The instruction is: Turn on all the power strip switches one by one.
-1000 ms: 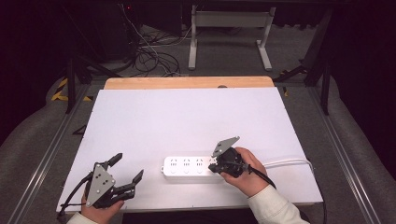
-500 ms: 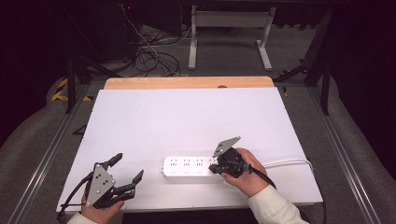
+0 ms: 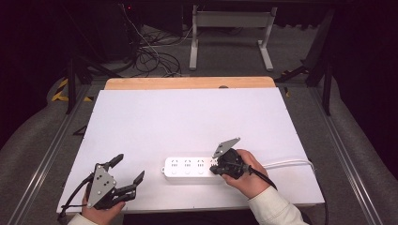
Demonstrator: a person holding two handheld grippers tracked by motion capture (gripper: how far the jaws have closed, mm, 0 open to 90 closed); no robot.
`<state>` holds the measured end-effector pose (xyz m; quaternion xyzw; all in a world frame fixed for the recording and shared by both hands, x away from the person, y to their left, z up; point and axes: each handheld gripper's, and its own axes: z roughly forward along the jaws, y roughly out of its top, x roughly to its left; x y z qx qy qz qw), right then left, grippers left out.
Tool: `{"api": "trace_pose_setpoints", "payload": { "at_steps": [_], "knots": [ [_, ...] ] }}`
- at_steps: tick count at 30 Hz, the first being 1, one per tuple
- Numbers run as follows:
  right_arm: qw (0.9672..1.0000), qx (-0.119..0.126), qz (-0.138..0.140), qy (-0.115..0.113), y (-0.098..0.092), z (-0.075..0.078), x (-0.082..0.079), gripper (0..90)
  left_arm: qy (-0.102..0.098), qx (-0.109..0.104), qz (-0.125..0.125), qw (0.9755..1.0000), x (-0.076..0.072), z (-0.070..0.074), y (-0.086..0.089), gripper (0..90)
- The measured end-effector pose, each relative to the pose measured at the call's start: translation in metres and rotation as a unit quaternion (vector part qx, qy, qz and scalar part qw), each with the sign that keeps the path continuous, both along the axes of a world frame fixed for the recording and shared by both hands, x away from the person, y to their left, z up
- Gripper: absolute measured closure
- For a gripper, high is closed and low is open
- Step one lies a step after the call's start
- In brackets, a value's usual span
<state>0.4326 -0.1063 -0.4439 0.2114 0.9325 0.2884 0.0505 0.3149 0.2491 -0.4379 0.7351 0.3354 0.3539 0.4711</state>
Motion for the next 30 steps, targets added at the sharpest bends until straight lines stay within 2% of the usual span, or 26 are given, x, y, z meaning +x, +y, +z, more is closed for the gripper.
{"api": "trace_pose_setpoints", "payload": {
  "at_steps": [13, 22, 25, 26, 27, 28, 29, 30],
  "knots": [
    [1.0, -0.005, -0.007, -0.001, 0.002, 0.0, -0.001, 90.0, -0.001, 0.001, 0.0, 1.0, 0.0, 0.0, -0.001, 19.0],
    [0.9999, -0.005, -0.01, 0.006, 0.002, -0.001, 0.0, 90.0, -0.004, 0.003, 0.001, 1.0, -0.001, 0.001, 0.0, 19.0],
    [0.9999, 0.016, -0.001, 0.002, -0.002, 0.001, 0.001, 90.0, -0.005, 0.002, 0.0, 1.0, -0.001, 0.001, 0.0, 19.0],
    [0.9991, 0.041, -0.002, -0.005, -0.006, 0.003, 0.0, 90.0, -0.004, 0.001, 0.0, 1.0, -0.001, 0.001, 0.0, 19.0],
    [0.9991, 0.041, -0.002, -0.005, -0.006, 0.003, 0.0, 90.0, -0.004, 0.0, 0.001, 1.0, -0.001, 0.001, 0.0, 19.0],
    [0.9983, 0.057, -0.003, -0.012, -0.007, 0.006, -0.001, 90.0, -0.005, 0.002, 0.001, 1.0, 0.0, 0.001, 0.001, 19.0],
    [0.997, 0.07, -0.003, -0.031, -0.009, 0.013, -0.004, 90.0, -0.005, 0.002, 0.001, 1.0, 0.0, 0.001, 0.001, 19.0],
    [0.997, 0.07, -0.003, -0.031, -0.009, 0.013, -0.004, 90.0, -0.003, 0.0, 0.001, 1.0, 0.0, 0.001, 0.001, 19.0]
  ]
}}
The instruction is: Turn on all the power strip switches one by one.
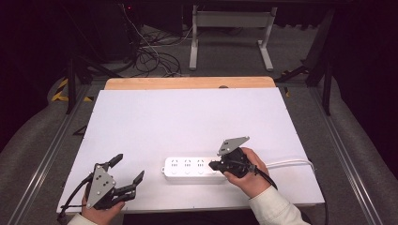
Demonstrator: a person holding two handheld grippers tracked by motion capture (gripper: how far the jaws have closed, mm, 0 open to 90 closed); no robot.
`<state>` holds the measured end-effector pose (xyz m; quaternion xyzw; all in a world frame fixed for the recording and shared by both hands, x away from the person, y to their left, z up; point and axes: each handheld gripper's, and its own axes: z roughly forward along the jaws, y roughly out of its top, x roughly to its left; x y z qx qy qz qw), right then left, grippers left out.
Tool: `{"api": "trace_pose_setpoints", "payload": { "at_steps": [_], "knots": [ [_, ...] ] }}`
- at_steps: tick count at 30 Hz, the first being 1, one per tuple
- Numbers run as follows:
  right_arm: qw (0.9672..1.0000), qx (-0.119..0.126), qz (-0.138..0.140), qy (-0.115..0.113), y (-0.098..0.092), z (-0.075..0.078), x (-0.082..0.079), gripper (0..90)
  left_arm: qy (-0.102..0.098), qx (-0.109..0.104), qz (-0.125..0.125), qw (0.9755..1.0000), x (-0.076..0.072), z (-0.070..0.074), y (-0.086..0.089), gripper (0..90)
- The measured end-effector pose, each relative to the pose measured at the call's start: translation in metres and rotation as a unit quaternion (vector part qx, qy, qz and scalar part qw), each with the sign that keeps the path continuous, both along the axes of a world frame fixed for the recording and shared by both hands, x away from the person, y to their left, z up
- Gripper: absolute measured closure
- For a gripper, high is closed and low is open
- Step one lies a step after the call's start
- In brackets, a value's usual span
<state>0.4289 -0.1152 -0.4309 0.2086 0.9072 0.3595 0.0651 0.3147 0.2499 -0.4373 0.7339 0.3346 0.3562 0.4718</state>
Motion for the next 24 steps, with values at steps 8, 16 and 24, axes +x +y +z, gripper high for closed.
{"api": "trace_pose_setpoints", "payload": {
  "at_steps": [8, 16, 24],
  "knots": [
    [0.9998, 0.002, -0.002, -0.019, -0.001, 0.006, -0.004, 90.0, -0.001, 0.0, 0.0, 1.0, -0.001, 0.0, 0.0, 19.0],
    [0.9996, 0.009, -0.004, -0.026, -0.002, 0.009, -0.005, 90.0, -0.003, 0.003, 0.0, 1.0, 0.0, 0.001, 0.001, 19.0],
    [0.9994, 0.008, 0.018, -0.03, 0.011, 0.013, -0.007, 90.0, 0.0, -0.001, 0.0, 1.0, 0.0, 0.0, -0.001, 19.0]
  ]
}}
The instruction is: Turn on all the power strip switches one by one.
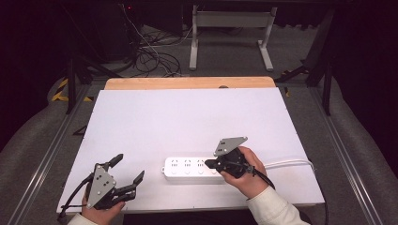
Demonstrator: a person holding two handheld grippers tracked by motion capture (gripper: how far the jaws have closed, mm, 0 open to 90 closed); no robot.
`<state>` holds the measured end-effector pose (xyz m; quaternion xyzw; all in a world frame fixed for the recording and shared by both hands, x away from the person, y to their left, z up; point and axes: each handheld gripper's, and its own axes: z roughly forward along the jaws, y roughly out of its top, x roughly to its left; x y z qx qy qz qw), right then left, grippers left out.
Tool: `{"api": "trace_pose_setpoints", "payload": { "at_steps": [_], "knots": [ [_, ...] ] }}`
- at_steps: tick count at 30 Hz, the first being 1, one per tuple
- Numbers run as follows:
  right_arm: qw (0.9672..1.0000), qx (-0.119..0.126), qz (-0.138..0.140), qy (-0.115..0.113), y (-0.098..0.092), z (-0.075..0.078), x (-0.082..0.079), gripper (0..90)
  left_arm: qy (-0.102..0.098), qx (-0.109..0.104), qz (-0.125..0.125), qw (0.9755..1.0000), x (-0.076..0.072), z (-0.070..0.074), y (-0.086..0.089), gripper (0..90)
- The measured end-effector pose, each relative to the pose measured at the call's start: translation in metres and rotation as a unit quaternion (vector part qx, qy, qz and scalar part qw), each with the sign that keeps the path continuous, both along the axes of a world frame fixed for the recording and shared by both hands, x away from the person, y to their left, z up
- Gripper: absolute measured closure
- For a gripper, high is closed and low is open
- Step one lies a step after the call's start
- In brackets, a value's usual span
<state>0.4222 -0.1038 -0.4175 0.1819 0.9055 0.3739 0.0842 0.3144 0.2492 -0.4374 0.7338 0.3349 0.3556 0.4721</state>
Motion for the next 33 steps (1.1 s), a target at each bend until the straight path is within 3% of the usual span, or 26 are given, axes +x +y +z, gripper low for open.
{"api": "trace_pose_setpoints", "payload": {
  "at_steps": [11, 33],
  "knots": [
    [0.9994, -0.002, 0.029, 0.016, 0.022, -0.009, 0.001, 90.0, -0.001, 0.001, 0.0, 1.0, 0.0, 0.0, 0.001, 19.0],
    [0.9991, -0.028, 0.023, 0.024, 0.031, -0.024, 0.007, 90.0, -0.003, 0.004, -0.001, 1.0, 0.0, 0.0, 0.001, 19.0]
  ]
}}
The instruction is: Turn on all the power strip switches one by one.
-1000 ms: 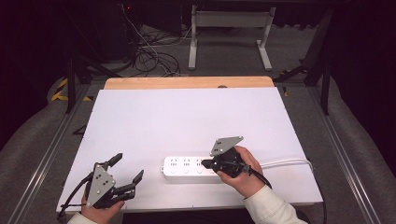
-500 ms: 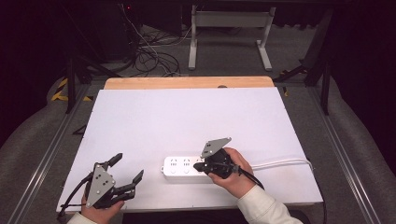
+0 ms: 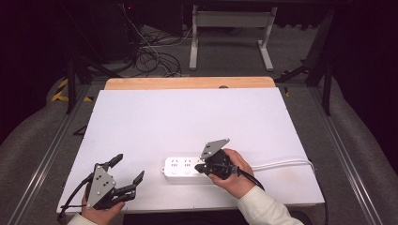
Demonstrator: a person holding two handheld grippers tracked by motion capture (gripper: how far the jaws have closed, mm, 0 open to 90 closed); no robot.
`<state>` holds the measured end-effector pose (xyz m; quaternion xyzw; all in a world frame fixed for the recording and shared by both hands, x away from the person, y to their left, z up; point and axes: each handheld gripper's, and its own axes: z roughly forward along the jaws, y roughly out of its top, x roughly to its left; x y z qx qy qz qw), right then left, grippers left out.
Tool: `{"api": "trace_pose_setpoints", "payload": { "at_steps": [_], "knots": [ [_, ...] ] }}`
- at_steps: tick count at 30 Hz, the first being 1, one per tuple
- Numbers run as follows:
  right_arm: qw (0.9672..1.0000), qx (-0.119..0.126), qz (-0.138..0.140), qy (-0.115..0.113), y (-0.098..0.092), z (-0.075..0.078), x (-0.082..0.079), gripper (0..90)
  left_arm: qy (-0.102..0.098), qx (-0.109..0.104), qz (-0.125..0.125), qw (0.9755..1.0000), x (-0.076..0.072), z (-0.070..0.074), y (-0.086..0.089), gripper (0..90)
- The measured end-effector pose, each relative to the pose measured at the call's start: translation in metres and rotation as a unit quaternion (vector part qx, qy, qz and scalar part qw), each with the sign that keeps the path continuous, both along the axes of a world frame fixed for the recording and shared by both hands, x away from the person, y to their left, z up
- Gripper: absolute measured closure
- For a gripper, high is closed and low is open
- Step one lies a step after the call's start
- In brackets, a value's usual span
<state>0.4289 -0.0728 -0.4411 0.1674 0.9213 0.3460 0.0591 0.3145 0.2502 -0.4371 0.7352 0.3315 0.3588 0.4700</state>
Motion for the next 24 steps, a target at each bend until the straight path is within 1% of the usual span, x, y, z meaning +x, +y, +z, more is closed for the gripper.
{"api": "trace_pose_setpoints", "payload": {
  "at_steps": [3, 6, 9, 11, 14, 17, 24],
  "knots": [
    [1.0, -0.009, 0.0, -0.002, 0.001, -0.0023, 0.0005, 90.0, 0.001, -0.002, 0.0, 1.0, -0.0001, -0.0002, -0.0003, 19.0],
    [0.9999, -0.013, -0.002, -0.003, 0.0013, -0.0031, 0.0004, 90.0, 0.002, -0.003, -0.001, 1.0, -0.0002, -0.0003, -0.0004, 19.0],
    [0.9999, -0.016, -0.001, -0.004, 0.0016, -0.0044, 0.0003, 90.0, -0.001, 0.001, 0.0, 1.0, -0.0001, 0.0001, 0.0001, 19.0],
    [0.9997, -0.023, 0.0, -0.005, 0.0019, -0.0052, 0.0005, 90.0, -0.001, 0.001, 0.0, 1.0, -0.0002, 0.0002, 0.0003, 19.0],
    [0.9998, -0.021, 0.0, -0.004, 0.0023, -0.0058, 0.0003, 90.0, -0.001, 0.001, -0.001, 1.0, -0.0002, 0.0001, 0.0, 19.0],
    [0.9998, -0.017, -0.004, 0.004, 0.0015, -0.0061, 0.0011, 90.0, -0.001, 0.001, -0.001, 1.0, -0.0003, 0.0001, -0.0001, 19.0],
    [0.9998, -0.018, -0.005, 0.005, 0.0019, -0.0072, 0.0016, 90.0, -0.001, 0.001, -0.001, 1.0, -0.0004, 0.0001, -0.0006, 19.0]
  ]
}}
